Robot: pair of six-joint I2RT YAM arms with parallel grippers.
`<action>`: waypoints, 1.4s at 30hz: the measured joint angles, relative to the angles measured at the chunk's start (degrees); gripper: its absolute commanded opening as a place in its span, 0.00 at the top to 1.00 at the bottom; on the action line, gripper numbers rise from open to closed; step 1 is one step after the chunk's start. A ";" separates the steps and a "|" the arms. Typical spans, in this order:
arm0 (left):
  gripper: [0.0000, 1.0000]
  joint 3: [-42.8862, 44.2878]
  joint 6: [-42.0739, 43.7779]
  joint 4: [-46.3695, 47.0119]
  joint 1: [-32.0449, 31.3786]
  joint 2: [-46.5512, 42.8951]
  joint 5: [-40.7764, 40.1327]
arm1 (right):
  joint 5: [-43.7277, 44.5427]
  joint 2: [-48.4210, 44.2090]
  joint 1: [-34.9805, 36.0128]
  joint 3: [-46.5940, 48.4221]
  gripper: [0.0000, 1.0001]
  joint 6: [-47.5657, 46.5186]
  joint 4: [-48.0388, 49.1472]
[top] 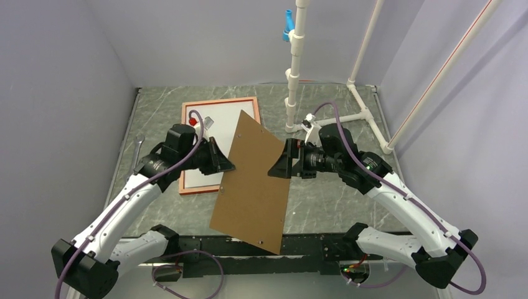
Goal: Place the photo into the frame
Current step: Turn over the photo frame item at the center of the board.
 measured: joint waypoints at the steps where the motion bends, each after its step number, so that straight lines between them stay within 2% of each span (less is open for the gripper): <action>1: 1.00 -0.07 0.00 -0.17 0.00 -0.46 -0.26 | 0.42 -0.59 -0.35 -0.96 0.01 -0.04 -0.20; 6: 1.00 -0.98 -1.03 -0.26 0.52 -3.74 -1.09 | 0.68 -3.87 -3.98 -8.02 0.01 -0.04 -0.52; 14: 1.00 -3.61 -5.53 5.99 3.72 -9.70 2.38 | -5.92 -11.17 -17.29 -19.63 0.01 0.33 0.15; 21: 1.00 -3.78 -12.02 12.41 6.36 -15.89 7.17 | -10.21 -14.82 -25.00 -21.00 0.01 -2.34 -0.17; 28: 1.00 -4.39 -17.55 17.51 7.08 -19.82 11.74 | -19.85 -16.02 -30.99 -21.79 0.03 -3.45 2.51; 34: 1.00 -7.50 -19.67 19.47 7.82 -21.77 13.75 | -29.53 -18.99 -33.90 -20.85 0.10 0.28 9.40; 39: 1.00 -11.19 -22.53 24.83 10.40 -23.17 14.25 | -30.82 -20.94 -35.34 -19.63 0.15 4.31 13.60; 42: 1.00 -13.22 -24.06 29.27 11.76 -23.91 14.69 | -31.32 -21.64 -35.76 -19.63 0.25 8.22 17.09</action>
